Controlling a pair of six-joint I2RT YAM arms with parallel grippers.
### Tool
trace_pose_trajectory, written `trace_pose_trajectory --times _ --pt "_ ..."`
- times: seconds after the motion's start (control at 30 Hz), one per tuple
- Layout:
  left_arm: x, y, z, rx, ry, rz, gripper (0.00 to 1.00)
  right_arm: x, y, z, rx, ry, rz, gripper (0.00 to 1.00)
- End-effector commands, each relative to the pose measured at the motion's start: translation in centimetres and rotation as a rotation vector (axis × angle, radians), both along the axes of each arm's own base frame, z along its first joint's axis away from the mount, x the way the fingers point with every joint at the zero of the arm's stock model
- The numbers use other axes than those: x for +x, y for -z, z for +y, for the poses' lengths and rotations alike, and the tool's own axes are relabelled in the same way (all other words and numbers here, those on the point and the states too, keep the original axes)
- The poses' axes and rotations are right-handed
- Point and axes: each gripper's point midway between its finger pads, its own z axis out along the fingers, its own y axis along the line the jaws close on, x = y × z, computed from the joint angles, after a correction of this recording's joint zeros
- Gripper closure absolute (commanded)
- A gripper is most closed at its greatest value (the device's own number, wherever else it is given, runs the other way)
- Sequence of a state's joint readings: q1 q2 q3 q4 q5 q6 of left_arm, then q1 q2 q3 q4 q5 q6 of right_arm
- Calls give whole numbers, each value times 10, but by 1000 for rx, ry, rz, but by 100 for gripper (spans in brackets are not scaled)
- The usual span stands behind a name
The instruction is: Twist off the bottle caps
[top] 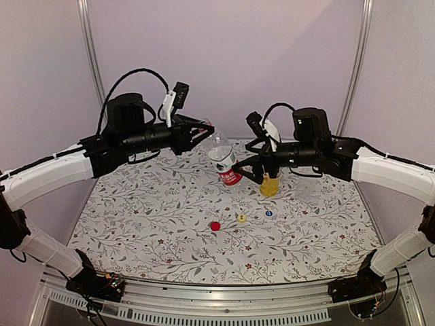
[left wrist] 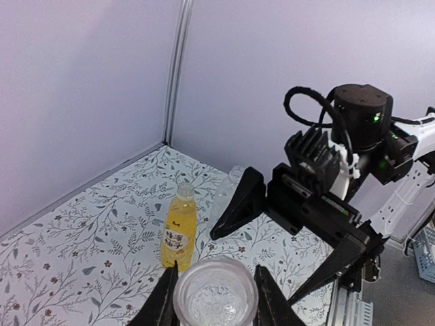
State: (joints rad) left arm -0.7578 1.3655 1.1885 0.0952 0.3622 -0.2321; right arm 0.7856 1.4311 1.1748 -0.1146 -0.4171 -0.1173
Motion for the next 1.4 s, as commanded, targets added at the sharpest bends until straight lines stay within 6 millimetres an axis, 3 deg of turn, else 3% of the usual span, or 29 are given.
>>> trace_pose_trajectory --times 0.0,0.13,0.4,0.6,0.9,1.23,1.37 --pt "30 15 20 130 -182 -61 100 19 -30 -22 16 185 -59 1" --pt "44 42 15 192 -203 -47 100 23 -36 -31 18 231 -76 1" --pt "83 102 2 295 -258 7 100 39 -26 -48 20 340 -29 1" --pt "103 136 -3 368 -288 40 100 42 -26 -58 24 362 -27 1" --pt "108 154 -7 404 -290 53 99 45 -15 -57 8 360 -15 1" --pt "107 172 -9 445 -284 62 88 46 -5 -56 4 359 1 1" --pt "106 174 -9 454 -278 69 78 46 -4 -57 2 365 0 1"
